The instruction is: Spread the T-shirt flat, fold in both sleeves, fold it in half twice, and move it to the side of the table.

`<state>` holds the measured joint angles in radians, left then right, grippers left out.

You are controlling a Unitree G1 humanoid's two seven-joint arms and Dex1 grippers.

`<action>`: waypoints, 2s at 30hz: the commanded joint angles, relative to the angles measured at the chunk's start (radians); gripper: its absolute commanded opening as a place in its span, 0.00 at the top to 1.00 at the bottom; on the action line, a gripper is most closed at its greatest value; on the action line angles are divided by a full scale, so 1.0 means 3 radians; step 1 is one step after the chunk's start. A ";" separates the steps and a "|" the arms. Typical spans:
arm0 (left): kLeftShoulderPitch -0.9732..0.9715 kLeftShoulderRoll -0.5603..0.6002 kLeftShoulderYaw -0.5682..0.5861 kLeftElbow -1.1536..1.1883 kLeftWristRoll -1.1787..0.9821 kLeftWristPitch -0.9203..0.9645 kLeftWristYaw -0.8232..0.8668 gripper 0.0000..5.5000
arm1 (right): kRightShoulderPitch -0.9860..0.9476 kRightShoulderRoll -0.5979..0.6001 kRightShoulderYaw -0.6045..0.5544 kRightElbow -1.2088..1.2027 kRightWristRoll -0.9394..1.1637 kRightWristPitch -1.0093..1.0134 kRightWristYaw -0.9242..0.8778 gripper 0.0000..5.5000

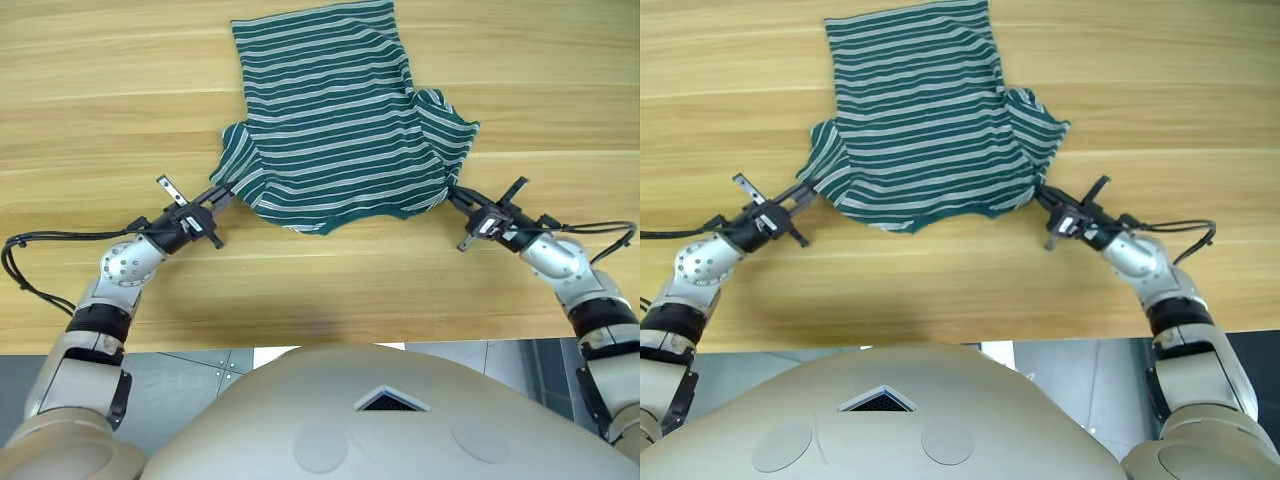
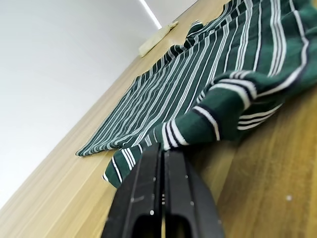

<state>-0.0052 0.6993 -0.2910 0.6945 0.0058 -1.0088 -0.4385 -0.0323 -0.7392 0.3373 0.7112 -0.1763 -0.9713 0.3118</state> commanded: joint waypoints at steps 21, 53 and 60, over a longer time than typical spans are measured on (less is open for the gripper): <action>0.0973 0.0261 0.0703 -0.0026 0.0180 0.0563 0.0564 0.71 | 0.1165 -0.0277 -0.0883 -0.1842 0.1509 0.0509 0.0730 0.69; 0.0604 -0.0107 0.0996 -0.1153 0.1170 0.1290 0.1069 0.71 | 0.0685 0.0017 -0.0279 -0.1340 -0.0996 0.0981 -0.0634 0.69; 0.0156 -0.0317 0.0937 -0.1411 0.1075 0.1305 0.1098 0.71 | 0.0795 0.0188 -0.0493 -0.1845 0.0762 0.0431 -0.0288 0.69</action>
<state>0.0925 0.6434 0.0093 0.2928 0.3543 -0.6196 -0.0980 0.2003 -0.6869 0.2150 0.2060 -0.1052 -0.8367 0.1706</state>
